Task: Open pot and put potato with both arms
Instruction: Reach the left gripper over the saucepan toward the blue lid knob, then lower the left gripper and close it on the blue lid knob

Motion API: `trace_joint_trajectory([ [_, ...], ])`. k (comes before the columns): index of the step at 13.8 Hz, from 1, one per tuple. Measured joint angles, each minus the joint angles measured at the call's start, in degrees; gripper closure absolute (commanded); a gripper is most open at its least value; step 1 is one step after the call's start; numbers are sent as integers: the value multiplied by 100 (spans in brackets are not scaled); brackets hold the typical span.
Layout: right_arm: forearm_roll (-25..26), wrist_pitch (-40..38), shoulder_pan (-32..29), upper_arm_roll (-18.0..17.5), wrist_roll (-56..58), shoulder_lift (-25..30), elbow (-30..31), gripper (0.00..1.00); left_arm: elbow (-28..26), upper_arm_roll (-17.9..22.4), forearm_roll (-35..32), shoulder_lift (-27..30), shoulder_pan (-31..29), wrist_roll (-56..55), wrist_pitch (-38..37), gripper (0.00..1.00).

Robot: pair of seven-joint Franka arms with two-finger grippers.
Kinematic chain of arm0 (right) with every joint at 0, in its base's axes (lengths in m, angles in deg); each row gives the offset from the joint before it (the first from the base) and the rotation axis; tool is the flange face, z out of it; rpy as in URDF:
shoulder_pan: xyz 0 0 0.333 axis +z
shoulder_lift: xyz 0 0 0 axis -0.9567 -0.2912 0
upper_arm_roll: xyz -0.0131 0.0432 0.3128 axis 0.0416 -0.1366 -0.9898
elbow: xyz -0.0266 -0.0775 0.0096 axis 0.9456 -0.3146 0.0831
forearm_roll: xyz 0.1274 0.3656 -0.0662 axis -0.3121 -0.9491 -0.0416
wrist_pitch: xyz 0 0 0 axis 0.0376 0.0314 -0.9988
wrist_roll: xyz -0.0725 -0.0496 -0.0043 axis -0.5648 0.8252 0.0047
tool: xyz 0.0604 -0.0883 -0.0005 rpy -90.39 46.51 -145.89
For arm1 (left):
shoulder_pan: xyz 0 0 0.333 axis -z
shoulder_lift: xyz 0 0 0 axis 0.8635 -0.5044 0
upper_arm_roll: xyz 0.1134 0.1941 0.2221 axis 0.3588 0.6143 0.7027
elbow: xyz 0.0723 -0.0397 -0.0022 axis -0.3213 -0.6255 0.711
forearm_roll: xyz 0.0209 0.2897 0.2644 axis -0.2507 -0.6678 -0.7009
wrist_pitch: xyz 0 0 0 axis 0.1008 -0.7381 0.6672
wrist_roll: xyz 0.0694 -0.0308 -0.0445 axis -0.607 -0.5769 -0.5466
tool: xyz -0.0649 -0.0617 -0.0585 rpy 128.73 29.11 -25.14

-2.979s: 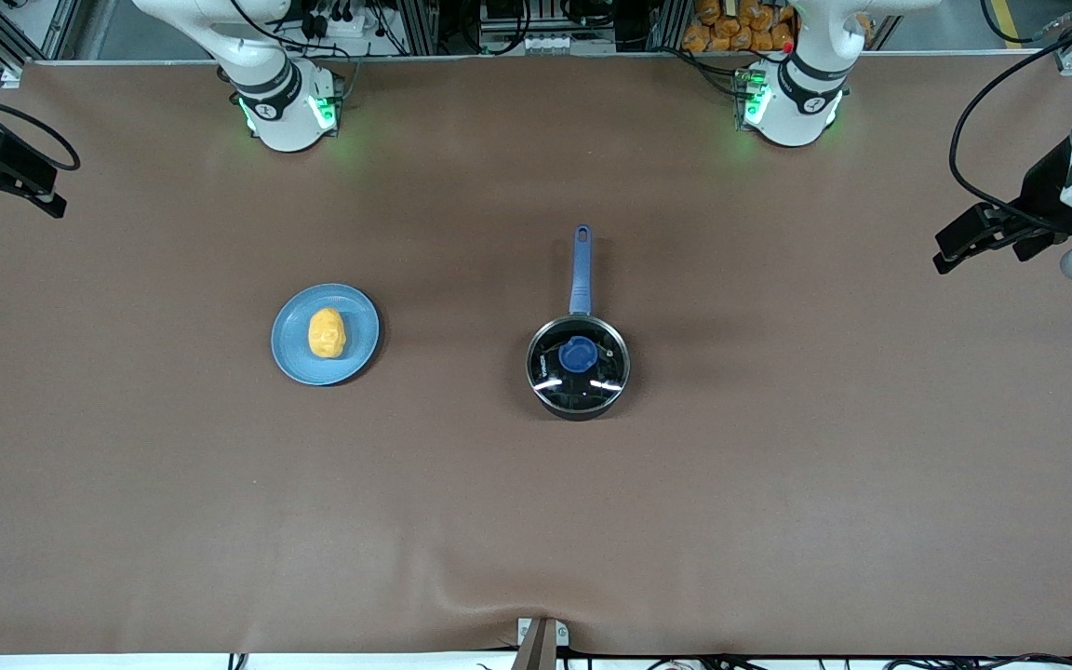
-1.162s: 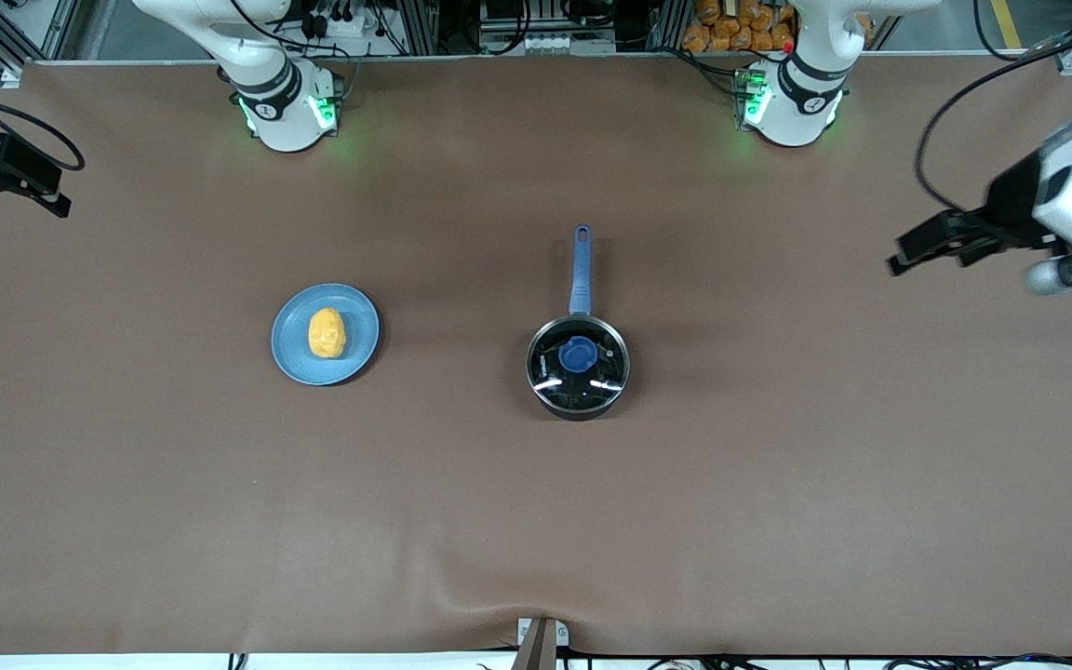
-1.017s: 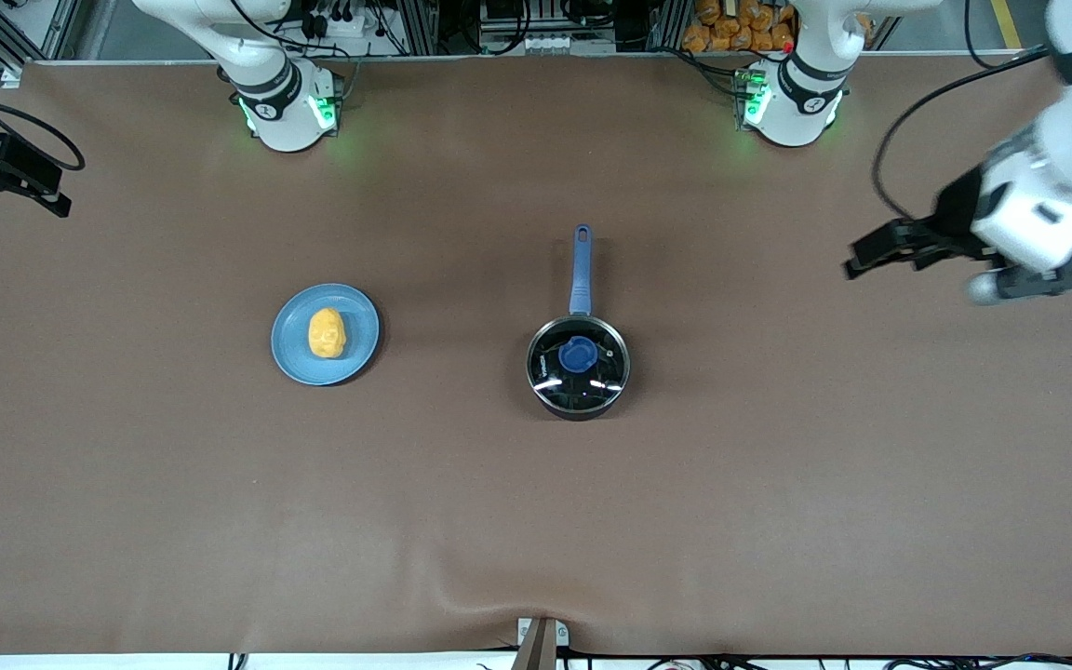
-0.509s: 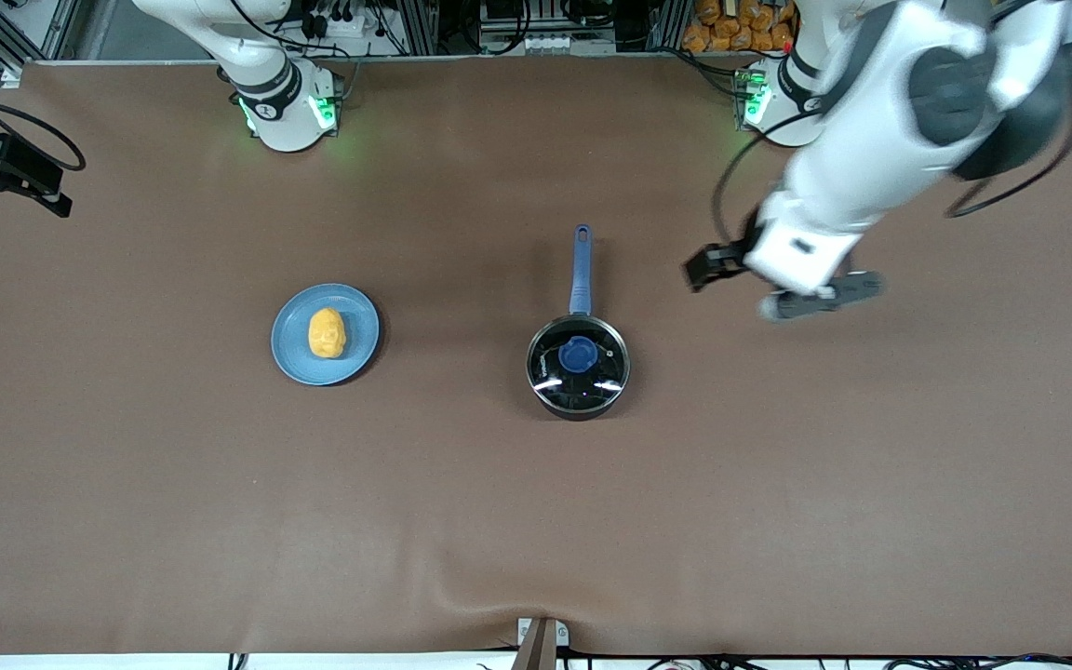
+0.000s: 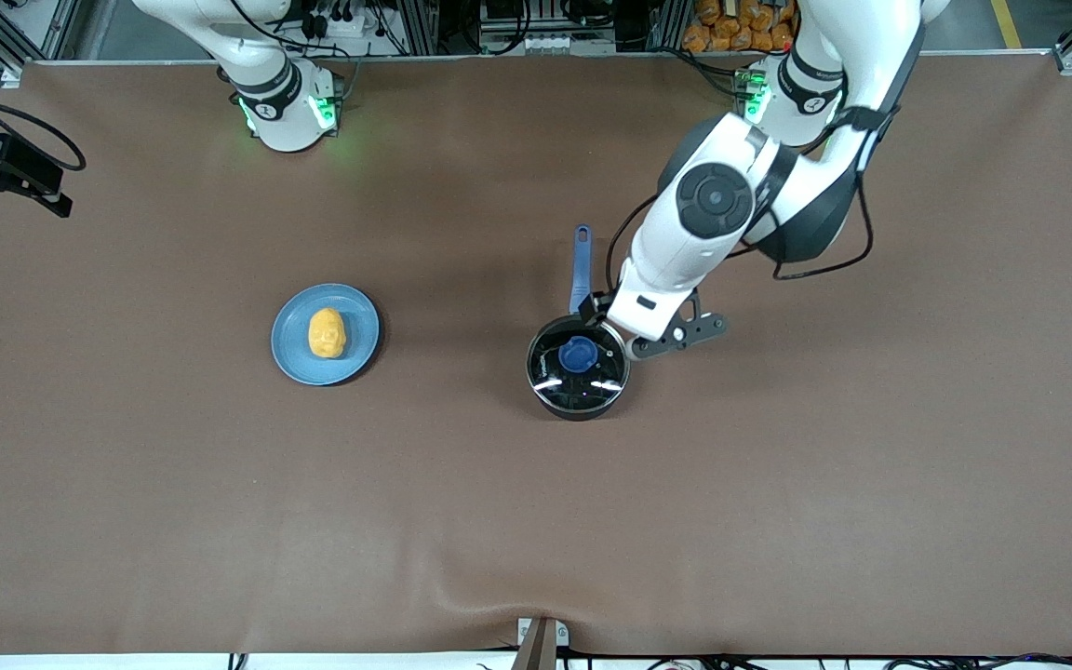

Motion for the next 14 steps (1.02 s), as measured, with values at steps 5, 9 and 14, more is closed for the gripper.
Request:
trace_joint_trajectory([
  [5, -2, 0, -1, 2, 0, 0, 1, 0, 150, 5, -560, -484, 336, -714, 543, 0],
  [9, -2, 0, -1, 4, 0, -1, 2, 0, 475, 23, -1073, -875, 650, -1021, 553, 0],
  [14, -3, 0, -1, 4, 0, -1, 2, 0, 627, 25, -1378, -1242, 771, -1011, 560, 0],
])
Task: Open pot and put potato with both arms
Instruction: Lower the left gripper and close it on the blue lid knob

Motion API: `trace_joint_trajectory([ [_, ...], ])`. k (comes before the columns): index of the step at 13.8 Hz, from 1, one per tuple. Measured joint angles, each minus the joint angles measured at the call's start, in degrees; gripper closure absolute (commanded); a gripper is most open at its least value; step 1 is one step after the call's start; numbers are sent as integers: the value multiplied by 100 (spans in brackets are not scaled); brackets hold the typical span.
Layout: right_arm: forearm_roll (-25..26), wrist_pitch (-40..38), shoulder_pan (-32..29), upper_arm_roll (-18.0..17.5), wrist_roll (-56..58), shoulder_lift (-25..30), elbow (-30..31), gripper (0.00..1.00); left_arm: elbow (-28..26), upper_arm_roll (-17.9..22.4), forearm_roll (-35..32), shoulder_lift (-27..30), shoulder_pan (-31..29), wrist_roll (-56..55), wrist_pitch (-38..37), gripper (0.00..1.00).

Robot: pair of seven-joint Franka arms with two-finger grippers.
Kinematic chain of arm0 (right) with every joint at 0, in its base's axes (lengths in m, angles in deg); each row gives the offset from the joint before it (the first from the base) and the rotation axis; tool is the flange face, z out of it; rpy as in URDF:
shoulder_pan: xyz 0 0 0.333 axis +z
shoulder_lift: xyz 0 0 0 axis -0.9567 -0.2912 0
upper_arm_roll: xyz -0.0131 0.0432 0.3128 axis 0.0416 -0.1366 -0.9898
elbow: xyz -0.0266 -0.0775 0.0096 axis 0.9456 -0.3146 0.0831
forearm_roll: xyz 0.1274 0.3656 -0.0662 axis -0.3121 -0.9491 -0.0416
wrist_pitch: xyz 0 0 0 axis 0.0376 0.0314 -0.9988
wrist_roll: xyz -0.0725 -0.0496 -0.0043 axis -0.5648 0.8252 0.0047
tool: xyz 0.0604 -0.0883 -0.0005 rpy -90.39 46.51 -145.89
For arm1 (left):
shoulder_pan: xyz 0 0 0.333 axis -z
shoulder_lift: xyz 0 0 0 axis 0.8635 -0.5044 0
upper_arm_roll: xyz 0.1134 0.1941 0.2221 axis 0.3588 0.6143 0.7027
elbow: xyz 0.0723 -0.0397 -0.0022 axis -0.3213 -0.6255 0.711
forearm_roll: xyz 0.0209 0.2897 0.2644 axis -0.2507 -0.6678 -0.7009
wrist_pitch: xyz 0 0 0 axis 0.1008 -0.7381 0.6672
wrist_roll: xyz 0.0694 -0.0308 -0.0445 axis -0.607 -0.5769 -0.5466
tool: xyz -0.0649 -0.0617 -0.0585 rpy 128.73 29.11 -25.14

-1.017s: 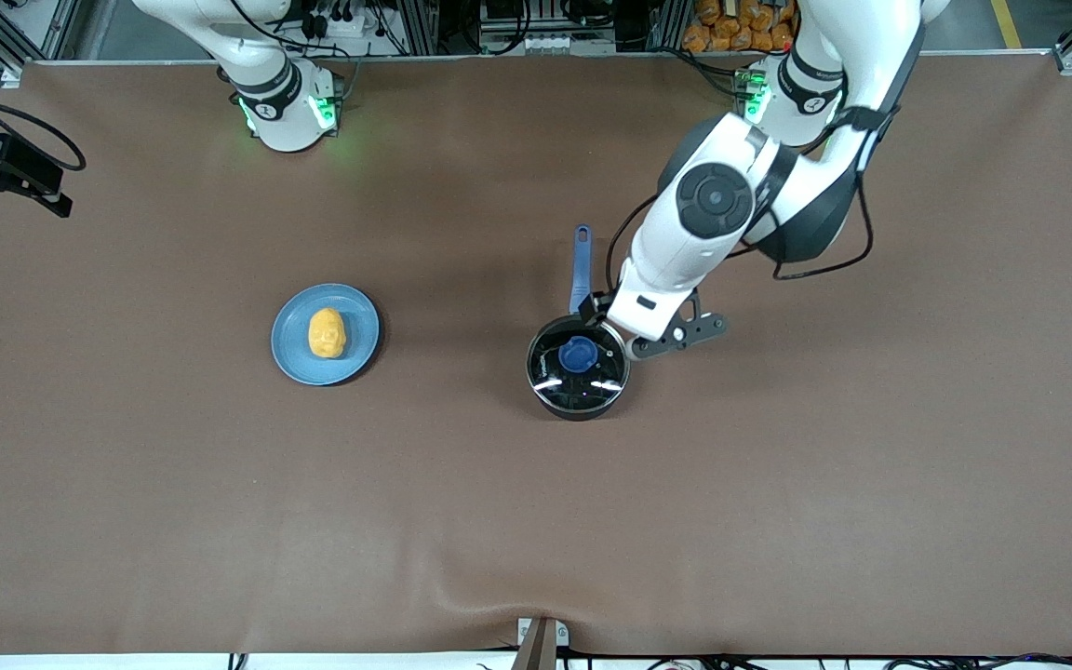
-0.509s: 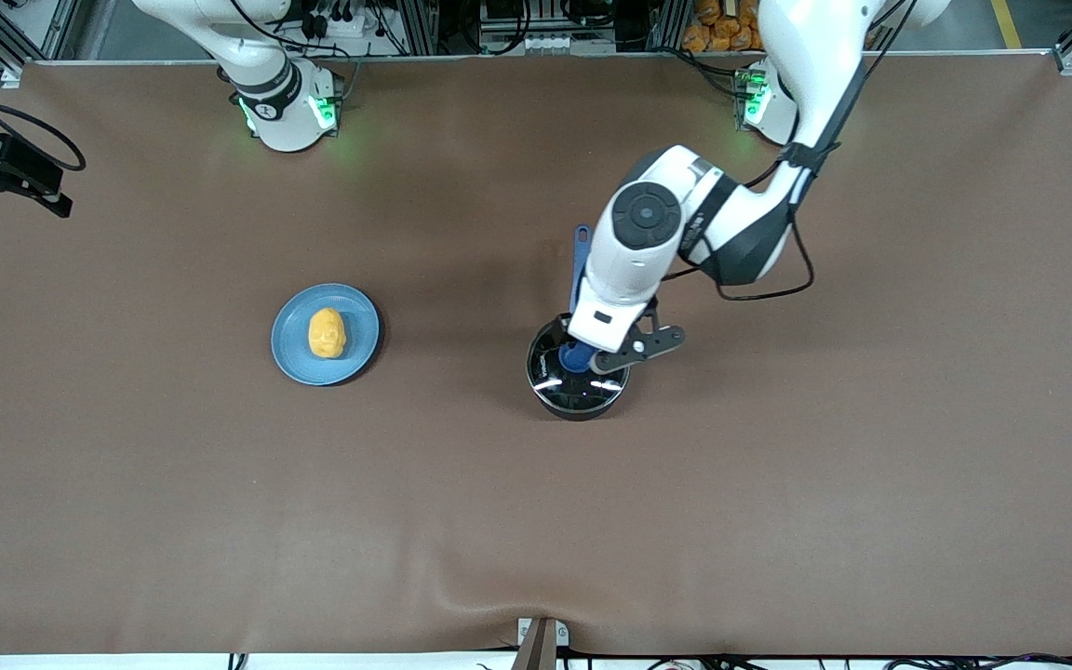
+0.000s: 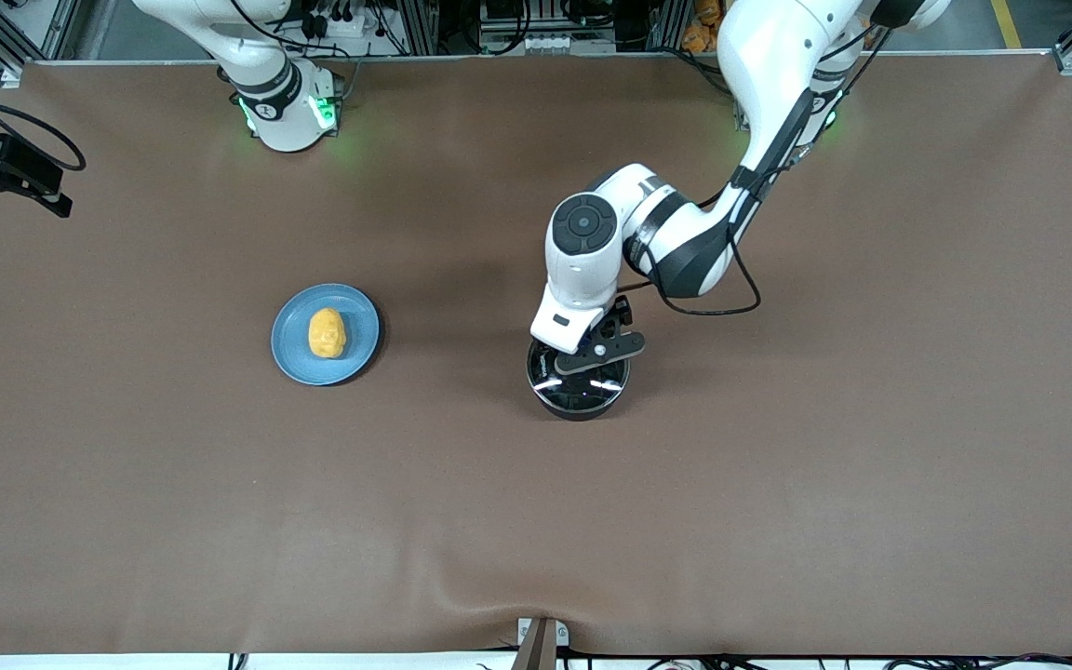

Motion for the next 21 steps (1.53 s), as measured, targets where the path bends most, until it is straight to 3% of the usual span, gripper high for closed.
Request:
trace_joint_trajectory([
  [21, 0, 0, 0, 1, 0, 0, 0, 0, 61, 53, -5, -116, 0, 38, 92, 0],
])
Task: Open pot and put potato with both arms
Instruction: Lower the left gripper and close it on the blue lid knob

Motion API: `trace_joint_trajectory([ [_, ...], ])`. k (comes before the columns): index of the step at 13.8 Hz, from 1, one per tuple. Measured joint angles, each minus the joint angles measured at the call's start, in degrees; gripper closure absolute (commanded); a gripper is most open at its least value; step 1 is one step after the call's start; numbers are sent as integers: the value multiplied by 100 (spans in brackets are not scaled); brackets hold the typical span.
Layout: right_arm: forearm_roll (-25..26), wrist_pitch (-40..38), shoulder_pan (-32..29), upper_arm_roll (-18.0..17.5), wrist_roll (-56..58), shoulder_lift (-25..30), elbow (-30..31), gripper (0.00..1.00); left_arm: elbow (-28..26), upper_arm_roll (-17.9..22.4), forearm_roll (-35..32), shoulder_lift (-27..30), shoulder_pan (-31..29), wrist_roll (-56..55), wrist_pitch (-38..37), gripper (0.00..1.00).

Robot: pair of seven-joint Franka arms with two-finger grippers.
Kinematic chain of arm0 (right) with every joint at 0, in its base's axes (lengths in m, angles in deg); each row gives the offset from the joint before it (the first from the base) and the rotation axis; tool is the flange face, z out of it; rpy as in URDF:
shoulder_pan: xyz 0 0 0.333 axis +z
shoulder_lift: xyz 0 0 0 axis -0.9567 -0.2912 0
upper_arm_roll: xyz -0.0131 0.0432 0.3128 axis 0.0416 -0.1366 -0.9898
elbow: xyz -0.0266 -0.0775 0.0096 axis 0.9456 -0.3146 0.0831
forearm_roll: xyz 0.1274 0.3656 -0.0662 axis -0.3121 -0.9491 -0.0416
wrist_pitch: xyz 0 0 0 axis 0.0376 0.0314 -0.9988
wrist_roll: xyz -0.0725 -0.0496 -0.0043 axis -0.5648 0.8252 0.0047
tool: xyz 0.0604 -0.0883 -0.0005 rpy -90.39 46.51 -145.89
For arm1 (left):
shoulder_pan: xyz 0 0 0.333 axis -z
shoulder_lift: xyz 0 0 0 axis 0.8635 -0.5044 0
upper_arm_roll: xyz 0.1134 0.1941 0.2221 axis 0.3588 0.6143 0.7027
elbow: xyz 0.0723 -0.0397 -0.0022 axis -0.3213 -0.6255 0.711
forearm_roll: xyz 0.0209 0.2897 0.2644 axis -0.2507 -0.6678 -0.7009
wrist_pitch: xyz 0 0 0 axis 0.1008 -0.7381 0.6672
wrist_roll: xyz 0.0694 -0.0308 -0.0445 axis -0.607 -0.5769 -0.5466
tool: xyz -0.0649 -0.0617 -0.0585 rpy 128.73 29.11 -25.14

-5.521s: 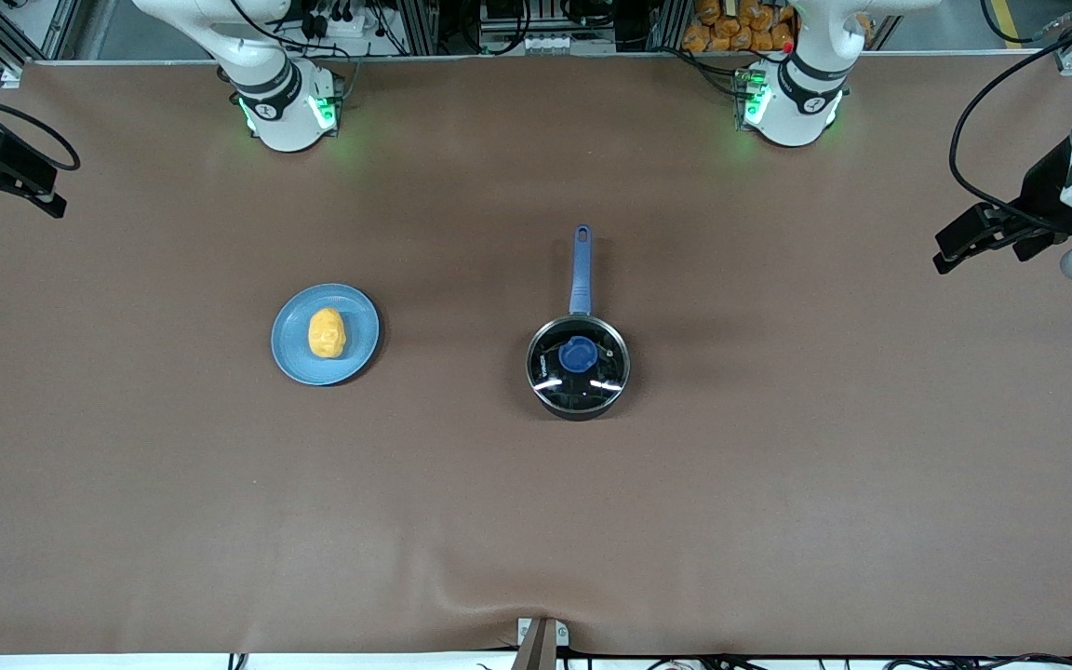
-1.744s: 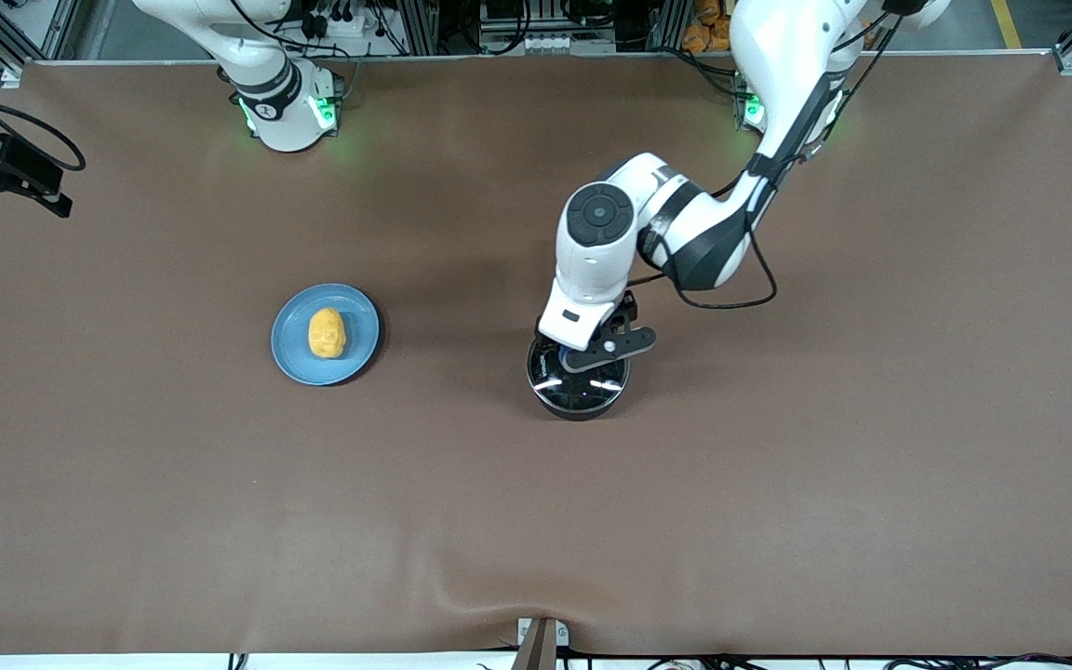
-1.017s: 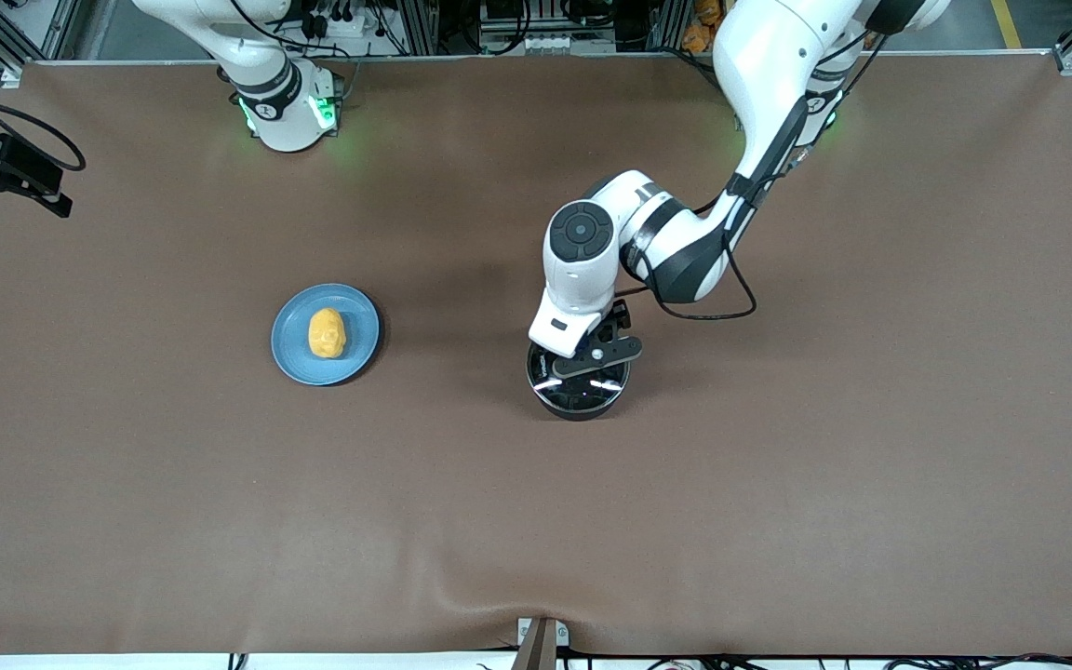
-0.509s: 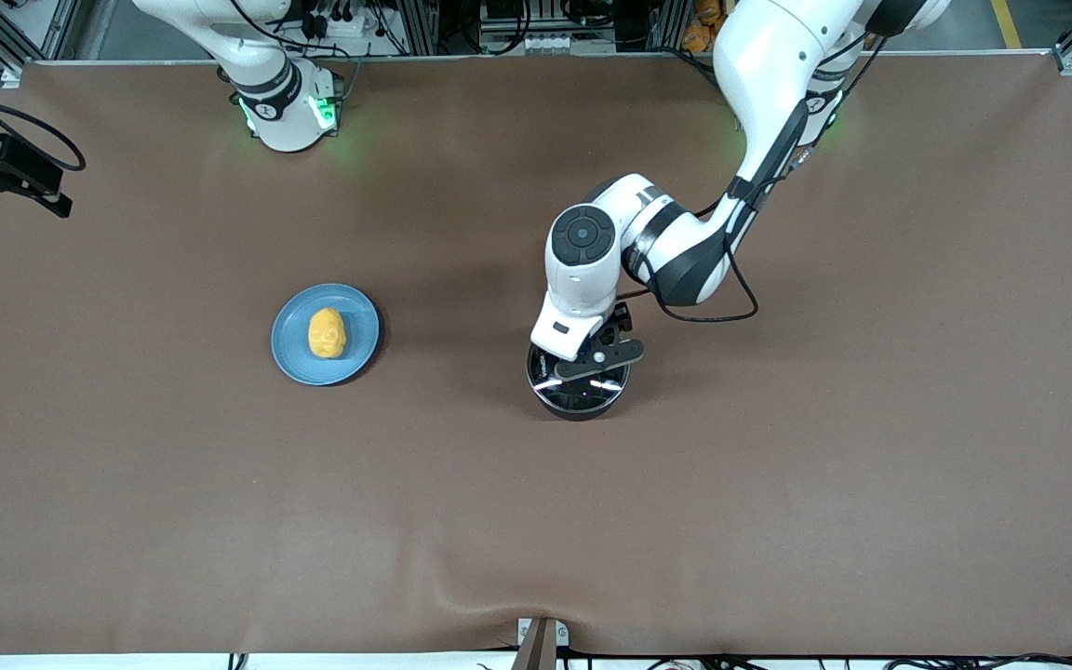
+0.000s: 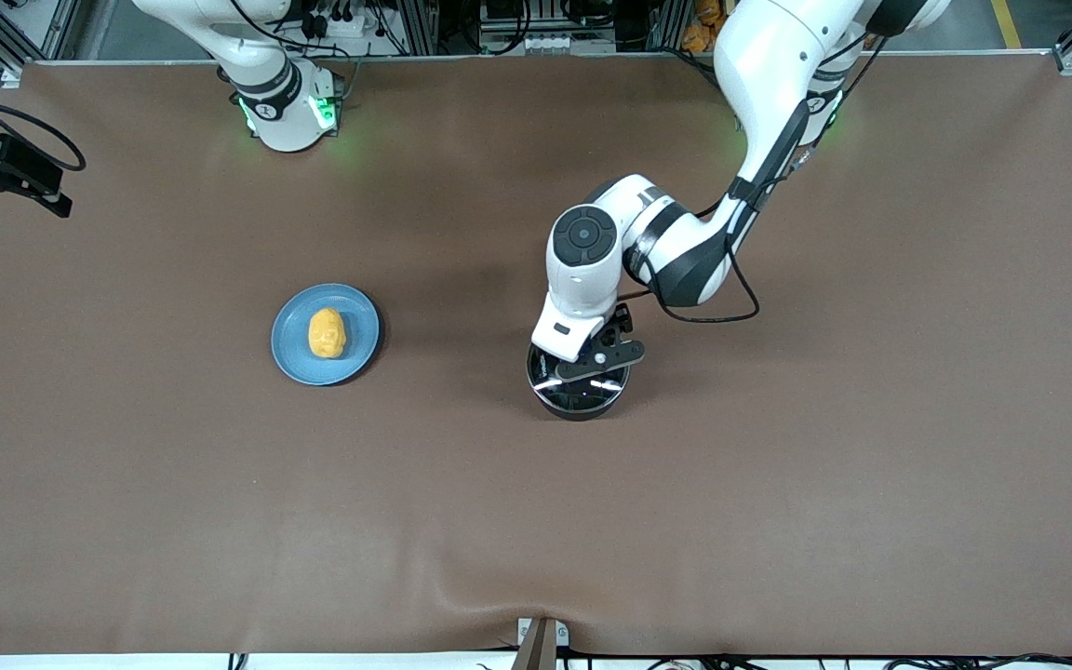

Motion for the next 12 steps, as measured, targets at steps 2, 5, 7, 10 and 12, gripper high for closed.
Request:
trace_joint_trajectory([
  [2, 0, 0, 0, 0, 0, 0, 0, 0, 0, 2, 0, -10, 0, 0, 33, 0],
  [5, 0, 0, 0, 0, 0, 0, 0, 0, 0, 4, 0, -37, -2, 0, 90, 3],
  [7, 0, -1, 0, 0, 0, 0, 0, 0, 0, 5, 0, -56, -4, 0, 145, 45],
  [10, 0, -1, 0, 0, 0, 0, 0, 0, 6, 4, 0, -59, -6, -2, 184, 66],
  [12, 0, -1, 0, 0, 0, 0, 0, 0, 13, 4, 0, -60, -7, -4, 193, 72],
])
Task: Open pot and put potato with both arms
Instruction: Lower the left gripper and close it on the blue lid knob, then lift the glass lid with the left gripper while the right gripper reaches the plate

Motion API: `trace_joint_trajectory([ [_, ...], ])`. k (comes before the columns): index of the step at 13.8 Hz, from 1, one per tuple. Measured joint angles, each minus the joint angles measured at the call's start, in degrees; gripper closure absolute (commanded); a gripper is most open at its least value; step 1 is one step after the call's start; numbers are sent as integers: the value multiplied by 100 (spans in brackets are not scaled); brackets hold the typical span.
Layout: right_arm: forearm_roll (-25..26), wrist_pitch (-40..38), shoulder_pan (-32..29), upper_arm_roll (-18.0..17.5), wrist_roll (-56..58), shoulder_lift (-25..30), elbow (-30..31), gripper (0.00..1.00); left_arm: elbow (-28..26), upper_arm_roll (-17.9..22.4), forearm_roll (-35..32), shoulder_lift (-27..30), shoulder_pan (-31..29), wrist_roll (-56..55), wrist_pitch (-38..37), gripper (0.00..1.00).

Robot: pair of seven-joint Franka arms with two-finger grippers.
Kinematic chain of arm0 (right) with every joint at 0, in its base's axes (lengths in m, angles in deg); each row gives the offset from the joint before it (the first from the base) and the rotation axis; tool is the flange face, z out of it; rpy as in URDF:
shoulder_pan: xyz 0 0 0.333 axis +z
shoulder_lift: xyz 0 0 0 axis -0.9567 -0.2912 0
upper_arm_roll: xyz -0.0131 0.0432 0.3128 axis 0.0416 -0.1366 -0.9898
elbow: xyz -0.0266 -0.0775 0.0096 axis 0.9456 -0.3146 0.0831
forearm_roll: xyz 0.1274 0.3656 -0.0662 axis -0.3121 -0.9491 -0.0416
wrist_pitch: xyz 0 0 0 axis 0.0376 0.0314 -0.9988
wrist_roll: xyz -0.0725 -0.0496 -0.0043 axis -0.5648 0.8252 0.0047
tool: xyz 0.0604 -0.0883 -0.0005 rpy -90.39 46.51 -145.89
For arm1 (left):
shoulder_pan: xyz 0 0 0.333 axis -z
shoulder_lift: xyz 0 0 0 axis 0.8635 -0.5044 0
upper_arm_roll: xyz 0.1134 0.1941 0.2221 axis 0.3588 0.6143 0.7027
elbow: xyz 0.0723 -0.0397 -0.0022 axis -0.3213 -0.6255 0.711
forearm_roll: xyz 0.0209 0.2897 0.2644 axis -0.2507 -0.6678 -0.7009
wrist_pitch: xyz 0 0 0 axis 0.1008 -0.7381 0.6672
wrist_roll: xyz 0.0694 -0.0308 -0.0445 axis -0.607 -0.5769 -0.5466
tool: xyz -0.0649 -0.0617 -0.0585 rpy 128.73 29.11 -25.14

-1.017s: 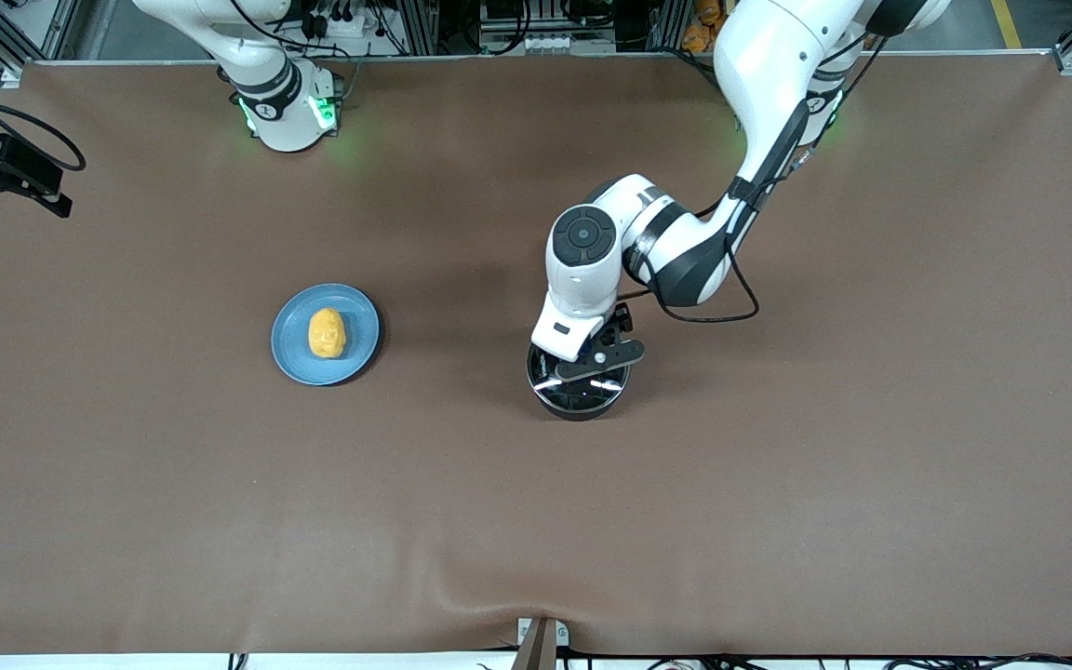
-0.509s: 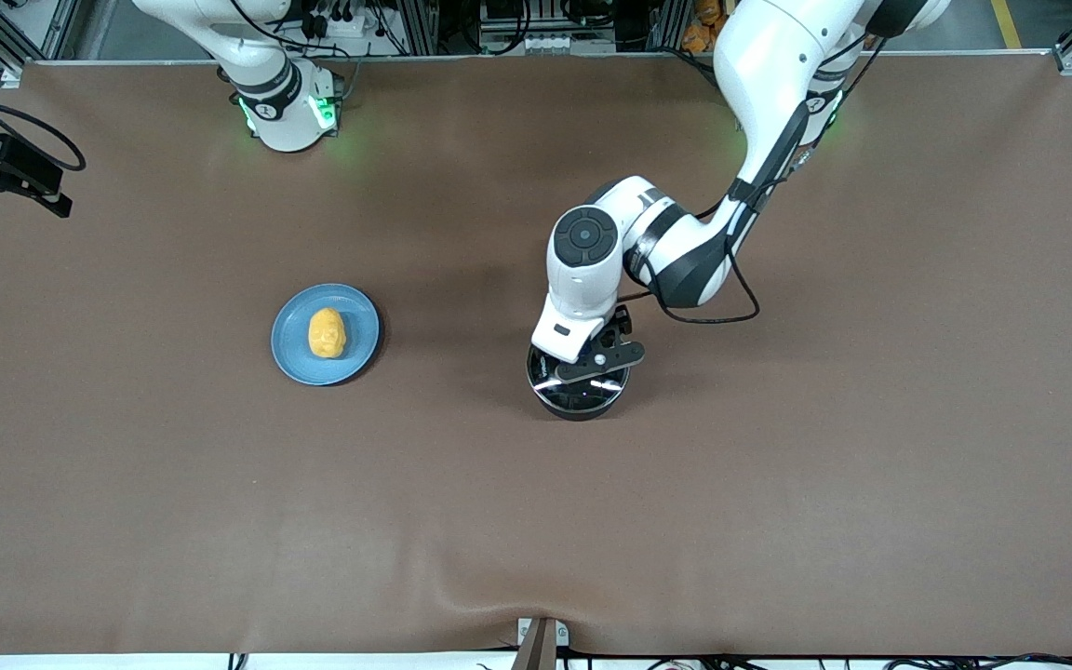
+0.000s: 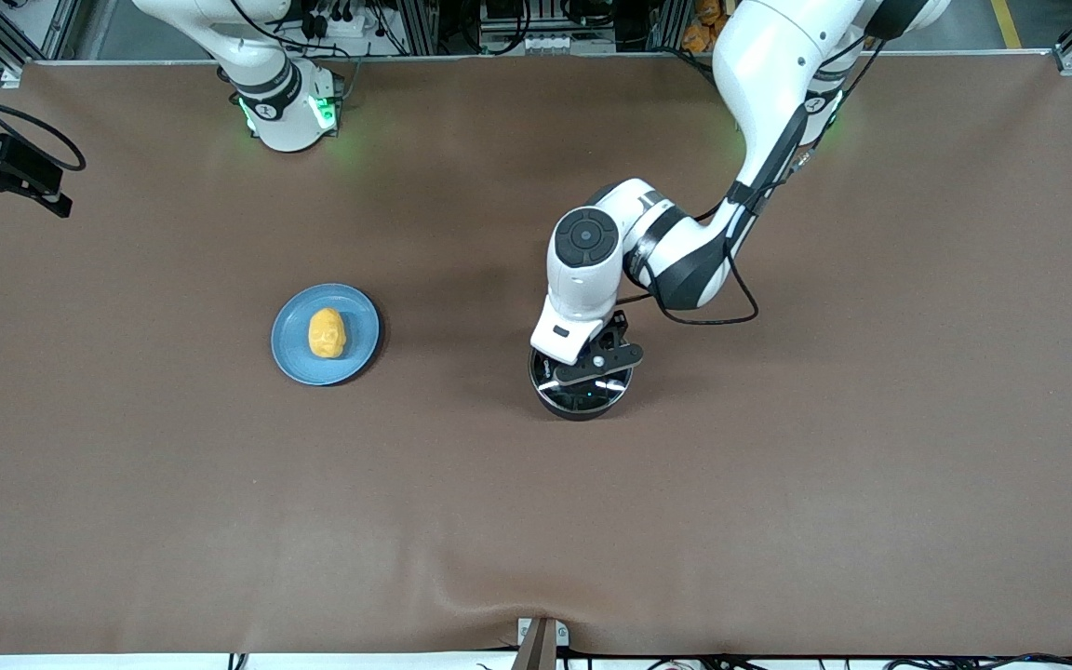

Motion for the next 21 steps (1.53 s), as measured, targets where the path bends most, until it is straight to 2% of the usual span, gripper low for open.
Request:
trace_joint_trajectory([
  [3, 0, 0, 0, 0, 0, 0, 0, 0, 8, 0, 0, 0, -2, -11, 0, 76],
  [7, -1, 0, 0, 0, 0, -2, 1, 0, 143, 1, 14, 104, -138, -45, -30, 76],
  [13, -18, 57, 74, -87, 36, -115, 5, 0, 177, -4, 56, 866, -463, -48, -686, 76],
  [17, -23, 122, 144, -104, 48, -732, 37, 0, -240, -19, 206, 1377, -1068, 523, -792, 76],
  [19, -55, 181, 201, -106, 50, -1157, 49, 0, -651, -18, 374, 1735, -1458, 1150, -807, 76],
  [21, -334, 322, 232, -107, 47, -1482, 53, 0, -1150, -14, 515, 2091, -1884, 1862, -821, 76],
])
